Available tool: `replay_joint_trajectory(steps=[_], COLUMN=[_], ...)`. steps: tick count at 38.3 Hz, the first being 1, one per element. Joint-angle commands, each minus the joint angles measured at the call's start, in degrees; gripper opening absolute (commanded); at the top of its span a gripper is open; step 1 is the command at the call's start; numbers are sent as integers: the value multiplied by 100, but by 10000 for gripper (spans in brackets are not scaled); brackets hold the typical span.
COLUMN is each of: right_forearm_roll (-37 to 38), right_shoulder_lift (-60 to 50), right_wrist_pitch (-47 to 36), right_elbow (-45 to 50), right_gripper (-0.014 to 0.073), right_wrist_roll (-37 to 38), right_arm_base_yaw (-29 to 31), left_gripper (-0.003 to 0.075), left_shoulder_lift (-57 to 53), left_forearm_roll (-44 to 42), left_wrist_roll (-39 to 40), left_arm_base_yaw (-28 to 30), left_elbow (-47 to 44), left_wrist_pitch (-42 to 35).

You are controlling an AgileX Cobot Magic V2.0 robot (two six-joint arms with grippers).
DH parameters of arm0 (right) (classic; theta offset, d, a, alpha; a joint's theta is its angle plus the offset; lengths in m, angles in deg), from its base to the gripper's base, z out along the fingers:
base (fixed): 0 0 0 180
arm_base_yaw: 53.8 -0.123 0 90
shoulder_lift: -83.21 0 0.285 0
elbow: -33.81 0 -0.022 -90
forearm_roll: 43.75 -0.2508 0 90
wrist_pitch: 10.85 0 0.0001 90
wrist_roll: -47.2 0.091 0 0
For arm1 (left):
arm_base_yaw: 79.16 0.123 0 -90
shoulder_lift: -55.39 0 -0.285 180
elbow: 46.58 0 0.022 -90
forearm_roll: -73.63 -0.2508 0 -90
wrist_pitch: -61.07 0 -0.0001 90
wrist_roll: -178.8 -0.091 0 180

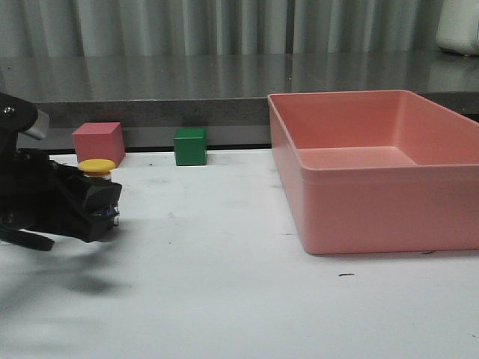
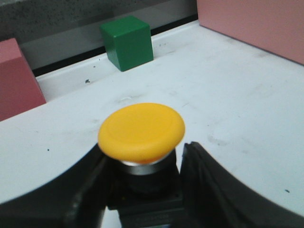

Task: Place and stand button with both arms
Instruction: 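Lift the button with the left gripper and rotate it cap-up, then set the button upright on the table and open the left gripper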

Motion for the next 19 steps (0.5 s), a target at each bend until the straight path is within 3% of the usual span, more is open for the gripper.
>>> replay_joint_trajectory(steps=[1,13,19], right_forearm_roll=[75,75,75], right_shoulder_lift=[53,53,53], right_wrist_pitch=[-503,-503,-503], right_elbow=[-150,-150,-150], right_gripper=[-70,-70,-70], right_wrist_roll=[-38,-38,-38], right_arm_base_yaw=[9,9,9], left_gripper=[281,435,530], left_shoulder_lift=[-123,-265,-904], left_forearm_roll=[60,10,10], left_wrist_roll=[-34,-34,-7], left_arm_base_yaw=[0,0,0], left_elbow=[99,45,-86], left_wrist_pitch=[-910,-1127,-554])
